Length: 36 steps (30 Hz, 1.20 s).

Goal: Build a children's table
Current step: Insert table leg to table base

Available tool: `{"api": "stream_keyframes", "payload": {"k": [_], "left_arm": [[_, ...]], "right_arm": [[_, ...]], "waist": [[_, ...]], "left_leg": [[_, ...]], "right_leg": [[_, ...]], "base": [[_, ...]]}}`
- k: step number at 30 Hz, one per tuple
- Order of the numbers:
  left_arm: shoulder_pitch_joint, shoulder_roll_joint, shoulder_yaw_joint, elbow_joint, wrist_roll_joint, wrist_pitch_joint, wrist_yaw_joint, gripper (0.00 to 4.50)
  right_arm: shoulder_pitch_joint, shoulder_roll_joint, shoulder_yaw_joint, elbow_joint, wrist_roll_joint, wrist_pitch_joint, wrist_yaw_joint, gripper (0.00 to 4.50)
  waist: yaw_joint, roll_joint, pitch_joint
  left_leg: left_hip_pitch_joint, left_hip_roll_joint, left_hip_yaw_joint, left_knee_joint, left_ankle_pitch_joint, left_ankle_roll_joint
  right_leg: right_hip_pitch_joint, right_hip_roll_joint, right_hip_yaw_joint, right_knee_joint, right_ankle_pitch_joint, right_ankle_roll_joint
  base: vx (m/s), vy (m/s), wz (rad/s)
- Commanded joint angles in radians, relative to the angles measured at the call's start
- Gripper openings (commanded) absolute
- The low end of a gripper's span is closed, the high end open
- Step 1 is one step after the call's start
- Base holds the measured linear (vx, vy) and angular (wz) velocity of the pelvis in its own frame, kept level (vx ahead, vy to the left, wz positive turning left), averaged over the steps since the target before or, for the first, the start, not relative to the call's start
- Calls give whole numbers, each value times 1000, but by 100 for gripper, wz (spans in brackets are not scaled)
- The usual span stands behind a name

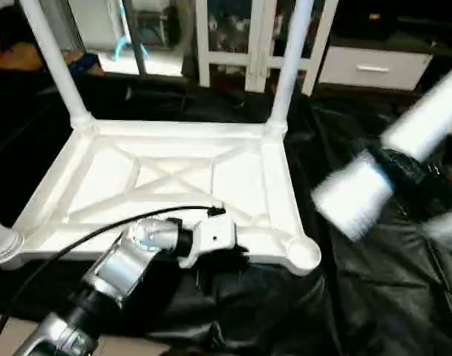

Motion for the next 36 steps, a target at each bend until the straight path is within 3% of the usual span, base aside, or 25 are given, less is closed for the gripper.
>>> {"api": "stream_keyframes", "payload": {"k": [1, 2, 4, 7, 15, 16, 17, 19, 20, 21, 22, 24, 25, 27, 28, 30, 34, 36], "left_arm": [[12, 2, -17, 26, 34, 15, 24, 0], [12, 2, -17, 26, 34, 15, 24, 0], [18, 6, -15, 21, 35, 15, 24, 0], [18, 10, -14, 19, 34, 16, 22, 0], [16, 11, -14, 24, 37, 14, 22, 0], [15, 11, -14, 24, 37, 13, 22, 0], [15, 11, -15, 25, 39, 11, 24, 0], [14, 11, -15, 26, 40, 11, 25, 0], [13, 10, -15, 28, 45, 7, 32, 0], [10, 7, -14, 34, 52, 3, 45, 0], [10, 7, -14, 34, 52, 3, 46, 0], [10, 3, -13, 36, 53, 4, 52, 0], [10, 3, -13, 36, 53, 4, 52, 0], [12, 4, -12, 31, 52, 7, 52, 0], [13, 4, -12, 31, 52, 7, 52, 0], [13, 5, -11, 30, 51, 8, 51, 0], [15, 3, -11, 32, 50, 6, 48, 0], [15, 3, -11, 33, 50, 6, 48, 0]], "right_arm": [[-13, 1, -51, -15, 143, 49, -50, 185], [-13, 1, -51, -15, 143, 49, -50, 185], [-11, -5, -52, -25, 242, 49, -93, 185], [-6, -22, -40, -22, 296, 50, -94, 185], [15, -21, -45, -34, 338, 69, -136, 185], [17, -17, -42, -45, 303, 55, -148, 185], [22, -16, -25, -77, 211, 24, -156, 185], [25, -17, -15, -92, 171, 9, -159, 185], [26, -10, 22, -121, 45, -53, -186, 185], [27, 12, 83, -146, -129, -167, -229, 185], [27, 15, 85, -146, -135, -172, -234, 185], [38, 48, 139, -149, -263, -273, -271, 185], [39, 49, 144, -149, -271, -279, -271, 185], [65, 38, 216, -146, -403, -372, -260, 185], [66, 38, 221, -142, -416, -382, -262, 185], [81, 28, 274, -114, -548, -487, -245, 185], [120, 42, 318, -82, -688, -599, -169, 185], [125, 47, 316, -72, -694, -611, -167, 185]], "waist": [[2, -17, -54], [3, -17, -52], [5, -16, -49], [6, -16, -47], [6, -16, -50], [7, -16, -50], [7, -17, -50], [8, -18, -52], [7, -19, -53], [6, -19, -53], [2, -18, -52], [-1, -17, -52], [0, -18, -53], [0, -15, -53], [-1, -16, -53], [-2, -13, -51], [-2, -15, -49], [-4, -12, -47]], "left_leg": [[37, 85, -54, -100, -314, -42], [38, 85, -53, -101, -313, -40], [42, 85, -53, -100, -337, -48], [42, 86, -57, -104, -371, -69], [41, 85, -57, -105, -388, -88], [42, 86, -57, -106, -388, -89], [41, 85, -56, -106, -385, -91], [40, 85, -55, -108, -376, -92], [38, 87, -55, -108, -372, -94], [38, 86, -55, -109, -370, -111], [39, 82, -54, -109, -386, -121], [40, 83, -57, -109, -412, -120], [44, 83, -57, -107, -423, -119], [41, 85, -58, -112, -426, -114], [39, 85, -58, -113, -424, -115], [38, 84, -56, -113, -420, -112], [37, 85, -55, -111, -425, -79], [35, 85, -57, -112, -427, -72]], "right_leg": [[8, -48, 18, -69, -329, -176], [5, -48, 18, -71, -335, -175], [0, -48, 18, -76, -392, -165], [-4, -48, 17, -80, -440, -144], [-8, -49, 18, -83, -452, -130], [-9, -49, 18, -82, -450, -129], [-8, -48, 18, -82, -446, -127], [-8, -47, 18, -80, -437, -119], [-8, -48, 18, -80, -436, -117], [-12, -45, 17, -80, -445, -102], [-15, -45, 18, -83, -464, -92], [-18, -47, 18, -85, -490, -91], [-20, -46, 20, -87, -488, -89], [-16, -42, 20, -83, -452, -92], [-15, -40, 19, -81, -436, -92], [-13, -39, 20, -78, -388, -105], [-8, -42, 23, -80, -383, -121], [-6, -40, 22, -79, -379, -132]], "base": [[0, 0, 0], [0, 0, 0], [0, 0, 0], [0, 0, 0], [0, 0, 0], [0, 0, 0], [0, 0, 0], [0, 0, 0], [0, 0, 0], [0, 0, 0], [0, 0, 0], [0, 0, 0], [0, 0, 0], [0, 0, 0], [0, 0, 0], [0, 0, 0], [0, 0, 0], [0, 0, 0]]}}
